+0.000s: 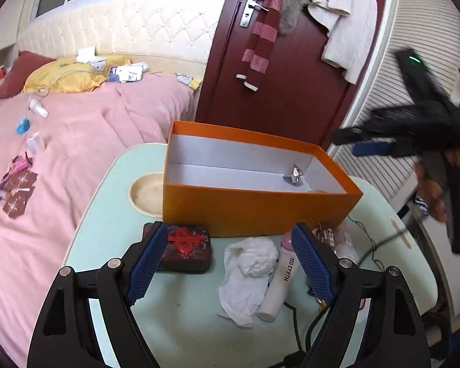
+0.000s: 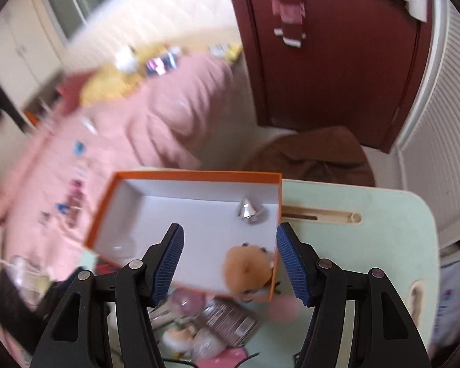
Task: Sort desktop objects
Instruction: 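Reach the right gripper into the box and grasp the silver pendant, then lift the silver pendant out and release it on the table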
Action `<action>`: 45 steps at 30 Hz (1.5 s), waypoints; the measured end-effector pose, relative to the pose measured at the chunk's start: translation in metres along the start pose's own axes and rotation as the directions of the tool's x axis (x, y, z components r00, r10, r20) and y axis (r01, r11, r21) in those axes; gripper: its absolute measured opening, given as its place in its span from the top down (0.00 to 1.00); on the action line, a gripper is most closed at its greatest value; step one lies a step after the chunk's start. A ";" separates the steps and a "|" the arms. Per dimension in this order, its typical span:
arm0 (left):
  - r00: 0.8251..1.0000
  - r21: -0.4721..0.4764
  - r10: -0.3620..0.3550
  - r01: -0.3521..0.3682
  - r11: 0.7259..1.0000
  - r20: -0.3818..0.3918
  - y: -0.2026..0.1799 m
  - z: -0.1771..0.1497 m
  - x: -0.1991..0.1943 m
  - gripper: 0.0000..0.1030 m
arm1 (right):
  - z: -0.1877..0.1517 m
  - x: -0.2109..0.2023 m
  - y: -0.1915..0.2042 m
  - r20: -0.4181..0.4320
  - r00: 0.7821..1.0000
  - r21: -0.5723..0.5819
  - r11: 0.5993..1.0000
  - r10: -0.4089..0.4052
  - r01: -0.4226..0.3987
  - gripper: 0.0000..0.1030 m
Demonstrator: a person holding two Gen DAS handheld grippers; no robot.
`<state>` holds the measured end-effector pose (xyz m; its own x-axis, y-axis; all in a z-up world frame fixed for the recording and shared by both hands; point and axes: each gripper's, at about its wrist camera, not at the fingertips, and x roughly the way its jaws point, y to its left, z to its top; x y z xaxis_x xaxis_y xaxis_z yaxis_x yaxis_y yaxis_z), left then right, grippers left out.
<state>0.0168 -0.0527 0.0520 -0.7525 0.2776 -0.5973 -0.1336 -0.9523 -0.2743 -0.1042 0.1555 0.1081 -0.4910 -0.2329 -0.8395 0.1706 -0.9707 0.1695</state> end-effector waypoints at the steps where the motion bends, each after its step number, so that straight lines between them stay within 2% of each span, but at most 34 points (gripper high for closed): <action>1: 1.000 -0.014 -0.012 0.012 1.000 -0.002 0.003 0.001 -0.001 0.20 | 0.006 0.007 0.003 -0.022 1.000 -0.006 1.000 -0.019 0.019 0.39; 6: 0.993 -0.116 -0.099 0.092 0.989 -0.059 0.020 0.003 0.008 0.20 | 0.020 0.049 0.013 -0.124 0.983 -0.062 0.990 -0.136 0.129 0.39; 10: 0.993 -0.148 -0.116 0.109 0.983 -0.038 0.026 0.001 0.005 0.20 | 0.022 0.069 0.020 -0.176 0.969 -0.122 0.981 -0.172 0.152 0.40; 13: 0.990 -0.166 -0.133 0.124 0.978 -0.042 0.028 0.001 0.005 0.20 | 0.026 0.083 0.029 -0.190 0.951 -0.205 0.957 -0.243 0.204 0.50; 17: 0.989 -0.169 -0.142 0.132 0.977 -0.050 0.027 -0.001 0.005 0.20 | 0.031 0.105 0.032 -0.252 0.930 -0.238 0.949 -0.267 0.208 0.52; 20: 0.988 -0.160 -0.143 0.132 0.978 -0.057 0.025 -0.001 0.005 0.20 | 0.028 0.127 0.029 -0.305 0.890 -0.276 0.926 -0.340 0.259 0.59; 21: 0.988 -0.158 -0.144 0.133 0.978 -0.059 0.025 -0.001 0.006 0.20 | 0.028 0.131 0.029 -0.309 0.885 -0.280 0.923 -0.347 0.264 0.61; 25: 0.987 -0.159 -0.149 0.137 0.978 -0.063 0.024 -0.002 0.006 0.20 | 0.028 0.128 0.030 -0.300 0.891 -0.296 0.921 -0.340 0.252 0.66; 26: 0.987 -0.160 -0.149 0.138 0.978 -0.064 0.024 -0.002 0.006 0.20 | 0.028 0.126 0.029 -0.299 0.895 -0.294 0.924 -0.331 0.243 0.77; 28: 0.987 -0.161 -0.149 0.137 0.977 -0.063 0.024 -0.002 0.006 0.20 | 0.028 0.120 0.026 -0.301 0.913 -0.264 0.944 -0.276 0.198 0.76; 30: 0.987 -0.163 -0.150 0.138 0.977 -0.065 0.024 -0.002 0.007 0.20 | 0.030 0.110 0.019 -0.313 0.934 -0.190 0.975 -0.173 0.117 0.76; 33: 0.987 -0.169 -0.148 0.135 0.976 -0.066 0.024 -0.002 0.008 0.20 | 0.031 0.091 0.014 -0.289 0.955 -0.121 0.992 -0.070 0.036 0.76; 36: 0.987 -0.180 -0.148 0.135 0.974 -0.061 0.026 -0.002 0.007 0.20 | 0.028 0.066 0.014 -0.266 0.963 -0.069 0.995 0.049 -0.069 0.76; 40: 0.990 -0.197 -0.132 0.120 0.973 -0.048 0.031 -0.001 0.006 0.20 | 0.015 0.031 0.026 -0.227 0.956 -0.058 0.977 0.187 -0.204 0.76; 43: 0.992 -0.219 -0.123 0.112 0.969 -0.039 0.037 -0.001 0.005 0.20 | -0.001 0.013 0.037 -0.232 0.927 -0.052 0.947 0.296 -0.316 0.76; 45: 0.991 -0.232 -0.123 0.110 0.967 -0.045 0.040 -0.001 0.006 0.20 | -0.015 0.008 0.046 -0.252 0.910 -0.065 0.933 0.328 -0.354 0.76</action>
<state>0.0080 -0.0887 0.0366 -0.7008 0.3982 -0.5919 -0.0622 -0.8607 -0.5054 -0.0872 0.1100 0.1017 -0.1755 -0.5155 -0.8387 0.3883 -0.8191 0.4222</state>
